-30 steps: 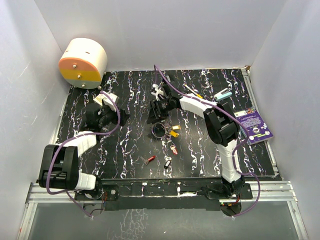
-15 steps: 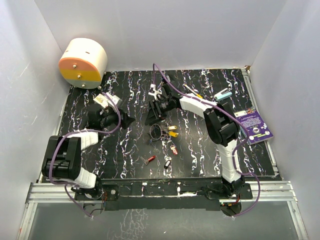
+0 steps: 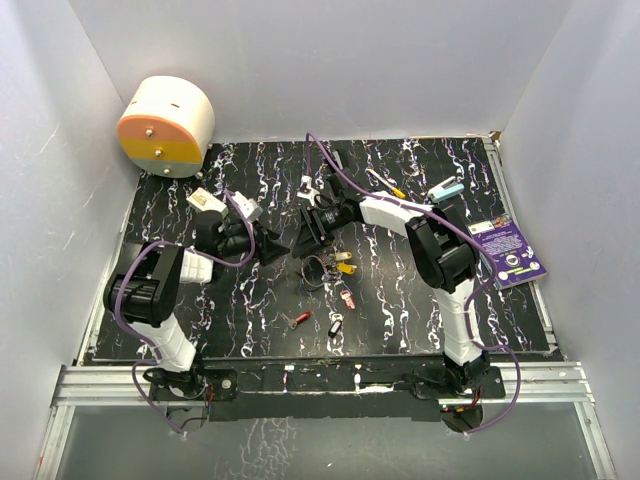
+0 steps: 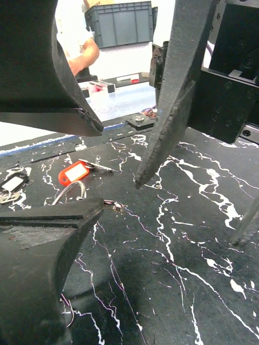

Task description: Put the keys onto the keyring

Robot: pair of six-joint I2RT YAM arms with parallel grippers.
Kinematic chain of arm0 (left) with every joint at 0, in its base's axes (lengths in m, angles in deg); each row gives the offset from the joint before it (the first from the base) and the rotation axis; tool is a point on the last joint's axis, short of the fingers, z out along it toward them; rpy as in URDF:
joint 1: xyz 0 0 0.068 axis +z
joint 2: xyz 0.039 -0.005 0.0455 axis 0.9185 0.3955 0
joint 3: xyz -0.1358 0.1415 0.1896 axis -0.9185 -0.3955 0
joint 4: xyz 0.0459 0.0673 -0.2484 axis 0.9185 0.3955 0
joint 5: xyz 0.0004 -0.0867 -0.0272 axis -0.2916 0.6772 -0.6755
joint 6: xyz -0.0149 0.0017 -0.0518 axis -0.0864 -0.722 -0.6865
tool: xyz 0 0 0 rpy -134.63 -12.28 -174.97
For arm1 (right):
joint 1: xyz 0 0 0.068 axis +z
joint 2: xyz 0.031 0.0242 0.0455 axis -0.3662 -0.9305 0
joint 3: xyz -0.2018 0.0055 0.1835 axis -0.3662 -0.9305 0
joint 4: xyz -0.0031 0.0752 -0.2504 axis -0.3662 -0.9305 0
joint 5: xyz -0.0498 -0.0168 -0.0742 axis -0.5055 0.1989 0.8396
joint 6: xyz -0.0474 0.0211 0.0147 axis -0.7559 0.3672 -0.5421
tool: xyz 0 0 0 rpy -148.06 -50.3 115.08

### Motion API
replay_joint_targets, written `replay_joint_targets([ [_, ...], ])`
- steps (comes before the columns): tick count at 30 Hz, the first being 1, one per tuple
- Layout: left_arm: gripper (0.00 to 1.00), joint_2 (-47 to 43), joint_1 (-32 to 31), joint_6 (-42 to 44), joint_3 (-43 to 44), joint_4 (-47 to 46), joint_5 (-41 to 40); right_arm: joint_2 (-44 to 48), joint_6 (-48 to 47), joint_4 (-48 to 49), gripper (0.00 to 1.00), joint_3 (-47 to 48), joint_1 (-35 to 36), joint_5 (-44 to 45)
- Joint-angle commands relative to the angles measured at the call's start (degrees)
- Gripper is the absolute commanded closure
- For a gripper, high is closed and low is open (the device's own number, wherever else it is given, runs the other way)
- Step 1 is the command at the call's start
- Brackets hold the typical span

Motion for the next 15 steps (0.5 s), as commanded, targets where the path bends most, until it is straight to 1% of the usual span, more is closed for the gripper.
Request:
replay_joint_targets([
  [1,0.37,-0.5,-1.3,-0.7,2.4,-3.6,5.1,3.0,-1.7,2.9,0.45,-0.1,-0.3,-2.3],
  [7,0.37,0.1,-2.8,1.3,3.2,-1.2,8.5,3.4,-2.0,2.8,0.45,-0.5,-0.2,-2.5],
  [15,0.38,1.1,-3.1,2.6,2.5,-3.7,15.8,4.6,-6.1,0.4,0.45,-1.5,0.5,-5.2],
])
